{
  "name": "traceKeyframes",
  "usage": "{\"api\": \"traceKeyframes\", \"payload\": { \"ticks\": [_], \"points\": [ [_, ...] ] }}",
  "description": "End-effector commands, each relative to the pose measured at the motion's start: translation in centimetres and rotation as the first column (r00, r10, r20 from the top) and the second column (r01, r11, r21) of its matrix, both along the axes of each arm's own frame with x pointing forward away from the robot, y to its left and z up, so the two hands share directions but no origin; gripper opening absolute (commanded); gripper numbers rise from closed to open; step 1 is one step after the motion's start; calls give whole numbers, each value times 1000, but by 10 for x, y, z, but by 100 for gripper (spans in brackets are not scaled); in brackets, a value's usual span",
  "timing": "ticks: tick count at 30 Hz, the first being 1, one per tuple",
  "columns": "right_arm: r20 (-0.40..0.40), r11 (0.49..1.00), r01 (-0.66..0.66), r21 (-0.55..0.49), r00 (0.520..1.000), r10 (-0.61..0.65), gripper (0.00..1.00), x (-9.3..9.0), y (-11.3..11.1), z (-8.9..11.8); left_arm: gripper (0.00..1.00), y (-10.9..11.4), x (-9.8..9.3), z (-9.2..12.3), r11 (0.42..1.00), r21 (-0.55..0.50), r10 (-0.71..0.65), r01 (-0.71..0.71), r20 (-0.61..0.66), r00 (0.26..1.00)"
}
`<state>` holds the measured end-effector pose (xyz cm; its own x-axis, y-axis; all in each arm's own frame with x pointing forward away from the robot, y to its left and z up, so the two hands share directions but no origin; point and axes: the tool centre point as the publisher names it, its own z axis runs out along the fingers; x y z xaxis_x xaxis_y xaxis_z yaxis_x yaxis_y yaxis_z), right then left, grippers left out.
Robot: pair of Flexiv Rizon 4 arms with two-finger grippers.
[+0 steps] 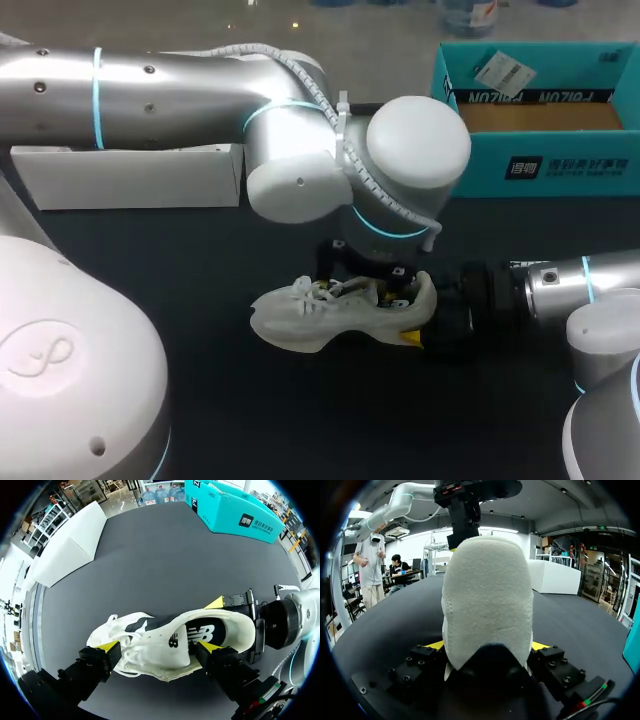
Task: Take the shoe out of the shoebox, open the shoe tongue, remove and reinsert the insole, then place the shoe into the shoebox
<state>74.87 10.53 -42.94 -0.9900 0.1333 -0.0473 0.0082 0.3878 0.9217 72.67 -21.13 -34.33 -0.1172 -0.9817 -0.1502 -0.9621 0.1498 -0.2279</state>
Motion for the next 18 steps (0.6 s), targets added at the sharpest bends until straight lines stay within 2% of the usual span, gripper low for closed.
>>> {"api": "traceKeyframes", "payload": {
  "ticks": [1,10,18],
  "points": [
    [0,1000,1,-3,1000,-1,0,1,2,-2,100,-7,2,-8,1000,23,12,-12,-1,1000],
    [0,1000,1,-3,1000,-1,0,1,2,-2,100,16,10,-14,994,65,85,-87,22,996],
    [0,1000,1,-3,1000,-1,0,1,2,-2,100,36,10,-4,988,47,148,-147,-22,989]
  ]
}}
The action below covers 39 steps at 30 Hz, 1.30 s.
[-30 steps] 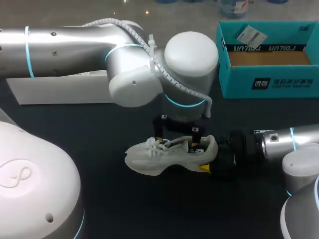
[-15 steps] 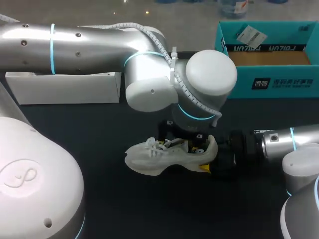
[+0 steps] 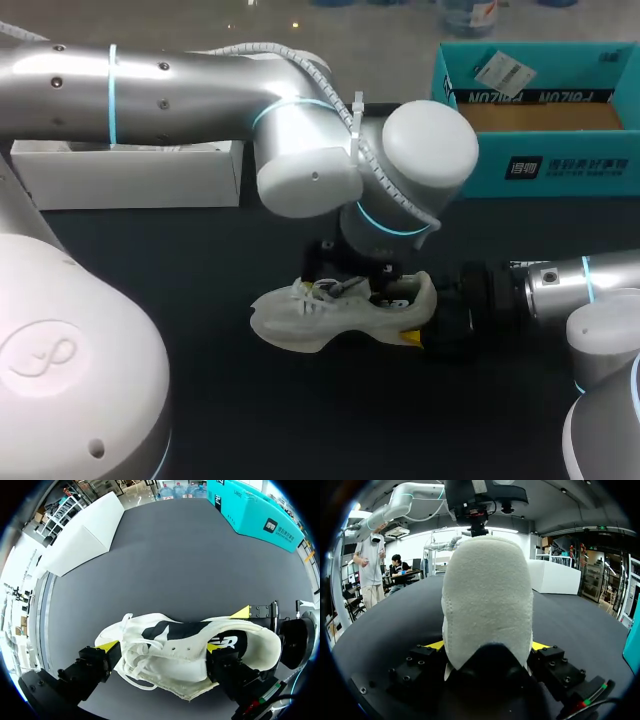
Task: Take the shoe out of the shoebox, open the shoe tongue, remove and reinsert the insole, then place the shoe into the shoebox
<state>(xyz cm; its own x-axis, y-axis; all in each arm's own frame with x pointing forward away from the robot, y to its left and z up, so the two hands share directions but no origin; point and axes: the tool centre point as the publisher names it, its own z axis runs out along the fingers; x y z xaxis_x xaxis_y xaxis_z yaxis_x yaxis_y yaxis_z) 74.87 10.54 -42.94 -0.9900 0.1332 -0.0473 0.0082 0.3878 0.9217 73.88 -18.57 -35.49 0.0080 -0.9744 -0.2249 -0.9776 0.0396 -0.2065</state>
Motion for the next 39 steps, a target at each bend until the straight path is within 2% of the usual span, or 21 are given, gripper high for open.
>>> {"api": "traceKeyframes", "payload": {
  "ticks": [1,2,3,4,5,9,10,11,13,24,32,39],
  "points": [
    [0,1000,1,-3,1000,-1,0,1,2,-2,100,11,-2,10,999,-45,19,-20,-18,1000],
    [0,1000,1,-3,1000,-1,0,1,2,-2,100,11,-3,13,998,-59,20,-22,-27,999],
    [0,1000,1,-3,1000,-1,0,1,2,-2,95,11,-4,15,997,-70,19,-21,-36,999],
    [0,1000,1,-3,1000,-1,0,1,2,-2,52,10,-5,17,997,-80,15,-18,-46,999],
    [0,1000,1,-3,1000,-1,0,1,2,-2,41,9,-7,18,996,-88,14,-19,-58,998],
    [0,1000,1,-3,1000,-1,0,1,2,-2,30,3,-13,23,990,-142,-6,-19,-175,985],
    [0,1000,1,-3,1000,-1,0,1,2,-2,22,2,-15,25,988,-152,-9,-19,-185,983],
    [0,1000,1,-3,1000,-1,0,1,2,-2,10,1,-17,26,987,-159,-11,-20,-191,981],
    [0,1000,1,-3,1000,-1,0,1,2,-2,0,-2,-20,29,983,-183,-25,-17,-222,975],
    [0,1000,1,-3,1000,-1,0,1,2,-2,0,0,-23,50,955,-294,-70,-32,-330,941],
    [0,1000,1,-3,1000,-1,0,1,2,-2,0,16,-18,65,932,-354,-65,-74,-365,929],
    [0,1000,1,-3,1000,-1,0,1,2,-2,0,37,-16,63,919,-372,-24,-132,-388,921]
  ]
}}
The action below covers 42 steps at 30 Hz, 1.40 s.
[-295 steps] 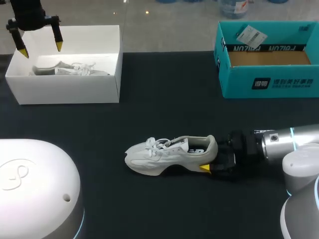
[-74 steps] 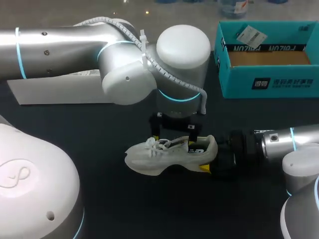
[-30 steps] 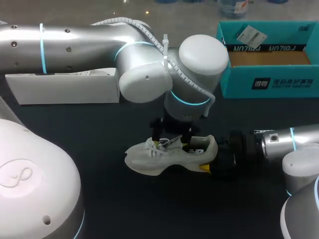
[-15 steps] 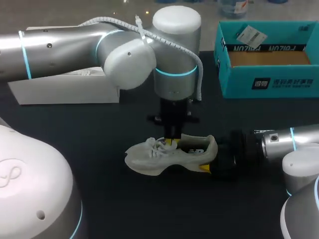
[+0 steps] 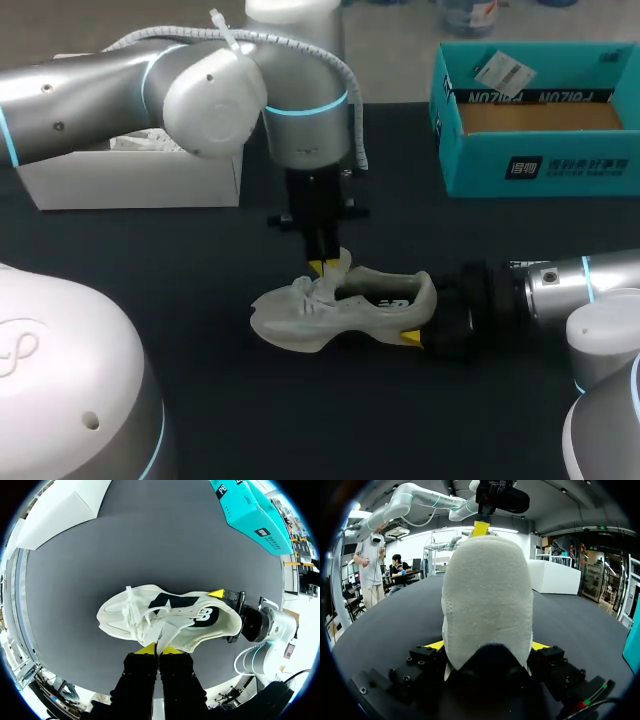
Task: Take the shoe out of the shoebox, open the shoe tongue, remove and reinsert the insole, then place the shoe into the shoebox
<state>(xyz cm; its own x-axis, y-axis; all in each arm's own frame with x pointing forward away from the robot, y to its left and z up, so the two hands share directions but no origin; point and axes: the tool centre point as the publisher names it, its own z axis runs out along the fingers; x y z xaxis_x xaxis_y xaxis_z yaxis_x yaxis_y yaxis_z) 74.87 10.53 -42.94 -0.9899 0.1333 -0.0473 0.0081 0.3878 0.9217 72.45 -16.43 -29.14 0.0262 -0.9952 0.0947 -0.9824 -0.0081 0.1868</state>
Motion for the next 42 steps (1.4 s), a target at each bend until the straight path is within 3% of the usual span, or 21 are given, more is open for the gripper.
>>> {"api": "traceKeyframes", "payload": {
  "ticks": [1,18,24,25,27,28,29,30,36,42],
  "points": [
    [0,1000,1,-3,1000,-1,0,1,2,-2,0,19,-1,-2,997,-73,33,-33,-7,999],
    [0,1000,1,-3,1000,-1,0,1,2,-2,0,74,8,-42,985,24,170,-170,-11,985],
    [0,1000,1,-3,1000,-1,0,1,2,-2,0,84,6,-67,983,83,169,-166,-28,985],
    [0,1000,1,-3,1000,-1,0,1,2,-2,4,84,4,-71,983,94,159,-156,-26,987],
    [0,1000,1,-3,1000,-1,0,1,2,-2,48,85,1,-74,983,98,162,-157,-43,986],
    [0,1000,1,-3,1000,-1,0,1,2,-2,58,85,-1,-76,983,99,159,-154,-43,986],
    [0,1000,1,-3,1000,-1,0,1,2,-2,82,85,-2,-76,983,100,161,-156,-51,986],
    [0,1000,1,-3,1000,-1,0,1,2,-2,97,86,-3,-78,982,100,165,-159,-55,985],
    [0,1000,1,-3,1000,-1,0,1,2,-2,100,86,-3,-81,978,112,180,-174,-45,983],
    [0,1000,1,-3,1000,-1,0,1,2,-2,100,89,-6,-67,983,86,164,-160,-38,986]
  ]
}}
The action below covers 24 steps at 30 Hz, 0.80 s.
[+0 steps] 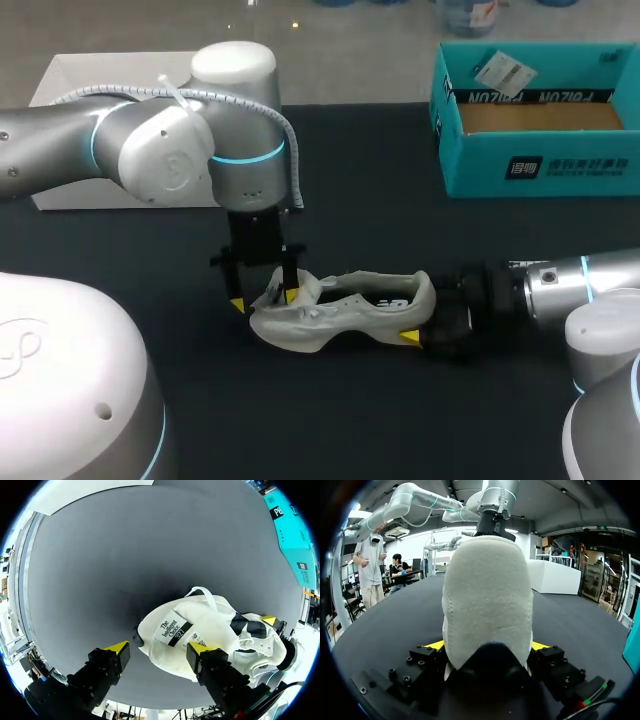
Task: Take the shoe out of the shoebox, open the shoe tongue, remove and reinsert the insole, then place the shoe into the shoebox
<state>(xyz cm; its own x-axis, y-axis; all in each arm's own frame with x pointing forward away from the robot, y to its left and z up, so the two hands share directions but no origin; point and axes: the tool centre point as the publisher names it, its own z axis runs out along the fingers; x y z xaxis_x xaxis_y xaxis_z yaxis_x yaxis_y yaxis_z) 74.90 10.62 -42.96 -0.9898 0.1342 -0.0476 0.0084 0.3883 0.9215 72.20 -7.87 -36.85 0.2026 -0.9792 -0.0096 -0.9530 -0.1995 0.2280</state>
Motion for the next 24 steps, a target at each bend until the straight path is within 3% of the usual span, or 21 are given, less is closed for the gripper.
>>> {"api": "traceKeyframes", "payload": {
  "ticks": [1,10,16,18,19,24],
  "points": [
    [0,1000,0,-2,1000,0,0,1,1,-2,100,4,-5,14,999,-24,-24,24,11,1000],
    [0,1000,0,-2,1000,0,0,1,1,-2,100,-9,-6,52,948,-121,-291,294,41,956],
    [0,1000,0,-2,1000,0,0,1,1,-2,100,-15,-1,63,835,-143,-536,531,10,844],
    [0,1000,0,-2,1000,0,0,1,1,-2,100,-17,3,67,777,-155,-617,609,-2,787],
    [0,1000,0,-2,1000,0,0,1,1,-2,100,-18,6,71,723,-149,-683,675,-1,731],
    [0,1000,0,-2,1000,0,0,1,1,-2,100,-17,5,93,345,-189,-928,919,80,365]
  ]
}}
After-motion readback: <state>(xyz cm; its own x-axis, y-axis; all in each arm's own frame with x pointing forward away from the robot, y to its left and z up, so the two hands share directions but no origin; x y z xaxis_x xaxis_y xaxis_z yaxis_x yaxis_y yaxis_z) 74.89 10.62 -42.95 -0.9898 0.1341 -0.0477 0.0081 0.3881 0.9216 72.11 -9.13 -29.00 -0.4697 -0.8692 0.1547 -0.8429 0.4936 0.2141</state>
